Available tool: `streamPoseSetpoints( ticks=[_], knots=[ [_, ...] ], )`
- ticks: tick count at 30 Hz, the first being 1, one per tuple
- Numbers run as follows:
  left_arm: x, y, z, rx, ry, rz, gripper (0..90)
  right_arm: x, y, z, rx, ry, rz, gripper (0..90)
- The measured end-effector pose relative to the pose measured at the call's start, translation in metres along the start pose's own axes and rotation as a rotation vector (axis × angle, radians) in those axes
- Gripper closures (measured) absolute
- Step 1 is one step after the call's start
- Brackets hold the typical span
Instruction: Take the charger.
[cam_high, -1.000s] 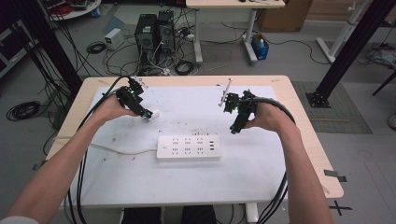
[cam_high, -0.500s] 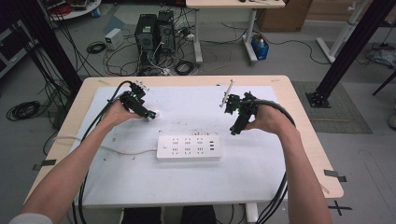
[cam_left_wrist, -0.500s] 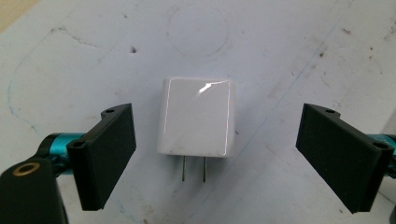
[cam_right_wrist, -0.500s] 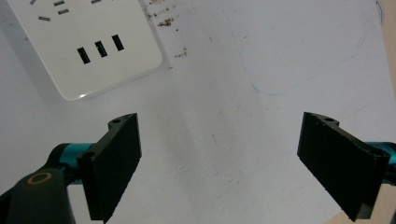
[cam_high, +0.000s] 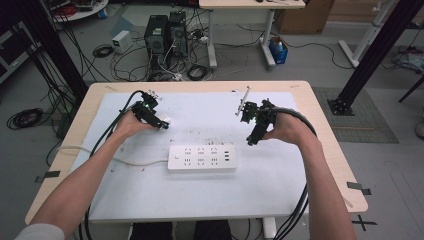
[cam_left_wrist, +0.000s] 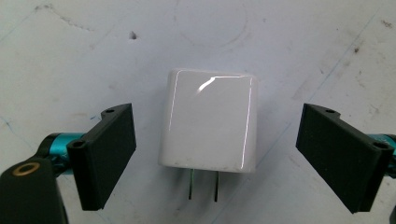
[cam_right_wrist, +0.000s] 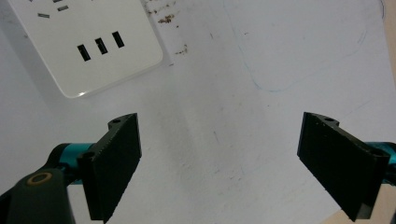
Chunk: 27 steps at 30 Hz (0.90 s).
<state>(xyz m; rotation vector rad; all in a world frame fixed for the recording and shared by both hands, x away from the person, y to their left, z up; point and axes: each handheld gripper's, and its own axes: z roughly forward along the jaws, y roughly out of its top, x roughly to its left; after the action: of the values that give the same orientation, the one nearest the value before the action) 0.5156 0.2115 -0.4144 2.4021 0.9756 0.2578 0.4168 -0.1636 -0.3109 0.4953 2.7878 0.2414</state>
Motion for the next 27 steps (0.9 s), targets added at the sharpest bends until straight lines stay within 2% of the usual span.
streamPoseSetpoints(
  ticks=[5,6,10,20,27],
  knots=[
    [0.0016,-0.0002,0.0019,0.006,0.007,0.003,12.2,0.0004,0.0002,-0.0001,0.003,-0.001,0.003,13.1],
    [0.0034,-0.001,0.0028,0.006,0.009,-0.013,12.2,0.0004,0.0001,0.0001,0.003,0.0,0.003,13.1],
    [0.0059,-0.0022,0.0038,0.013,0.009,-0.013,14.5,0.0008,0.0003,0.0004,0.005,0.0,0.004,13.0],
    [0.0072,-0.003,0.005,0.013,-0.017,-0.005,21.8,0.0,0.0012,0.0027,0.016,0.0,0.0,13.1],
    [0.0071,-0.0034,0.0066,0.02,-0.02,-0.007,25.1,-0.0003,0.0006,0.0021,0.012,0.0,0.002,13.1]
  ],
)
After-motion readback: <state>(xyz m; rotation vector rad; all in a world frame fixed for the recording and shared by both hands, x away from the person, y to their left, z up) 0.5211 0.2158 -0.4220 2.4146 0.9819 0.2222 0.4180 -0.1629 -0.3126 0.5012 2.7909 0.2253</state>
